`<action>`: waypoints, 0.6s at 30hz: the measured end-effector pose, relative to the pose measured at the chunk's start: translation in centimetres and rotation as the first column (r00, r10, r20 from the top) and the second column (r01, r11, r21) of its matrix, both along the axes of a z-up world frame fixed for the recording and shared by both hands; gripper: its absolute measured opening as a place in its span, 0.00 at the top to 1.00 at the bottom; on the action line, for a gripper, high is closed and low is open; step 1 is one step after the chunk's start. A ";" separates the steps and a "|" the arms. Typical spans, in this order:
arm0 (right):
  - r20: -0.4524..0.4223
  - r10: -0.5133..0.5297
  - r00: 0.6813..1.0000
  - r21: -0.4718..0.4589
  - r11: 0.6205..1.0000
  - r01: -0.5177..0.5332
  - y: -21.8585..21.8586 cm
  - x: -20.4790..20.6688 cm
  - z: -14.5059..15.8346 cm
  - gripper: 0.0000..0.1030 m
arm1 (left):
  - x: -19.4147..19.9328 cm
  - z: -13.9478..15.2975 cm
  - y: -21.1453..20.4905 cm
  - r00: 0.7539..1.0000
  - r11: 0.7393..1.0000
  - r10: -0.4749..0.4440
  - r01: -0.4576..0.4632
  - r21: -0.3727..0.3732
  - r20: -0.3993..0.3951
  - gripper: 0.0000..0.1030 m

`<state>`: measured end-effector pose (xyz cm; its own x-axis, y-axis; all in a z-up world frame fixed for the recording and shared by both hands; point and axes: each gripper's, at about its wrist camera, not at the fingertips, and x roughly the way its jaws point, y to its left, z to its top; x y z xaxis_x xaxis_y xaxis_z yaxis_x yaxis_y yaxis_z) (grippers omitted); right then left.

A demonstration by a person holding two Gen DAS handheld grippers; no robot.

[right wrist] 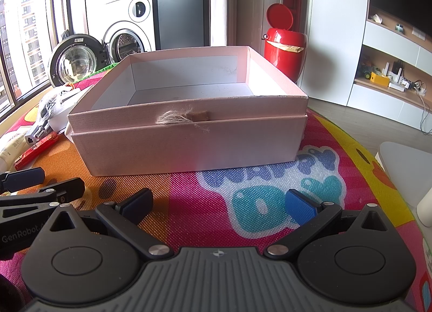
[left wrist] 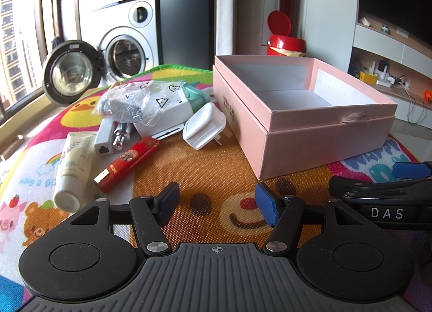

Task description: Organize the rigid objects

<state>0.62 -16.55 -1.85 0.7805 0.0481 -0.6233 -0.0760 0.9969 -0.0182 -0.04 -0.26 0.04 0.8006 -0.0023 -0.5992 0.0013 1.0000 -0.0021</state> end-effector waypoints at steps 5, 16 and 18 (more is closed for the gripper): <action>0.000 0.000 1.000 0.001 1.000 0.000 0.0 0.0 -0.2 0.00 | 0.0 0.0 0.0 1.000 1.000 0.000 0.000 0.000 0.000 0.35; 0.001 0.001 1.000 0.001 1.000 -0.001 -0.3 -0.3 -1.0 0.00 | 0.1 0.0 0.2 1.000 1.000 0.000 0.000 0.004 0.000 0.34; 0.000 0.001 1.000 -0.003 1.000 -0.001 -0.3 -0.3 -1.2 0.00 | 0.1 0.0 0.1 1.000 1.000 0.000 0.000 0.004 0.000 0.34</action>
<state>0.31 -16.88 -3.05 0.7806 0.0468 -0.6232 -0.0765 0.9968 -0.0210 0.05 -0.14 0.02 0.8007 -0.0001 -0.5990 0.0013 1.0000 0.0017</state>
